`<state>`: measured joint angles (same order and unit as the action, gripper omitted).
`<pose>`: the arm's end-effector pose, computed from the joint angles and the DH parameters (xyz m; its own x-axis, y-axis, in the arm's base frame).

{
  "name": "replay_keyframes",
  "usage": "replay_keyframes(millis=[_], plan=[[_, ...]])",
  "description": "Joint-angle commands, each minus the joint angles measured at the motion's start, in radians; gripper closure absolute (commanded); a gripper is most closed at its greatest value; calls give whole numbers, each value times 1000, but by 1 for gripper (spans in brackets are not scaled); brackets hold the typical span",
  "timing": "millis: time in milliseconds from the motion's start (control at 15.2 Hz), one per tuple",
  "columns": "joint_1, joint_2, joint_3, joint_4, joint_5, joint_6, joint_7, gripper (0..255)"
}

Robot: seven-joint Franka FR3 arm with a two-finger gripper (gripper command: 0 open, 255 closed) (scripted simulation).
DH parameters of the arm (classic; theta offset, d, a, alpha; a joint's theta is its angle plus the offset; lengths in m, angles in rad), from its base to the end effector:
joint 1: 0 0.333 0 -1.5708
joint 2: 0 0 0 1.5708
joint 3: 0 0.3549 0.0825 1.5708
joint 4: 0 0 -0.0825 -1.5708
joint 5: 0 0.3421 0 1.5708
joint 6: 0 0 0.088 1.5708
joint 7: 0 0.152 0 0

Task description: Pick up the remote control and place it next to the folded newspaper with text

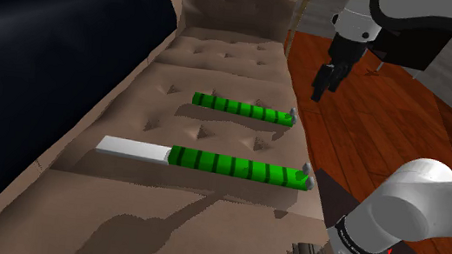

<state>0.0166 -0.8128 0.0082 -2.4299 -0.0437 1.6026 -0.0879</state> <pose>0.2304 -0.0001 0.5504 0.9936 0.1111 -0.0189 0.1119 -0.9926 0.0481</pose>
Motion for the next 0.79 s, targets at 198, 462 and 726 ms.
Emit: replay_keyframes(millis=[198, 462, 726], plan=[[29, 80, 38, 14, 29, 62, 19, 0], [65, 194, 88, 47, 60, 140, 42, 0], [96, 315, 137, 96, 80, 209, 65, 0]])
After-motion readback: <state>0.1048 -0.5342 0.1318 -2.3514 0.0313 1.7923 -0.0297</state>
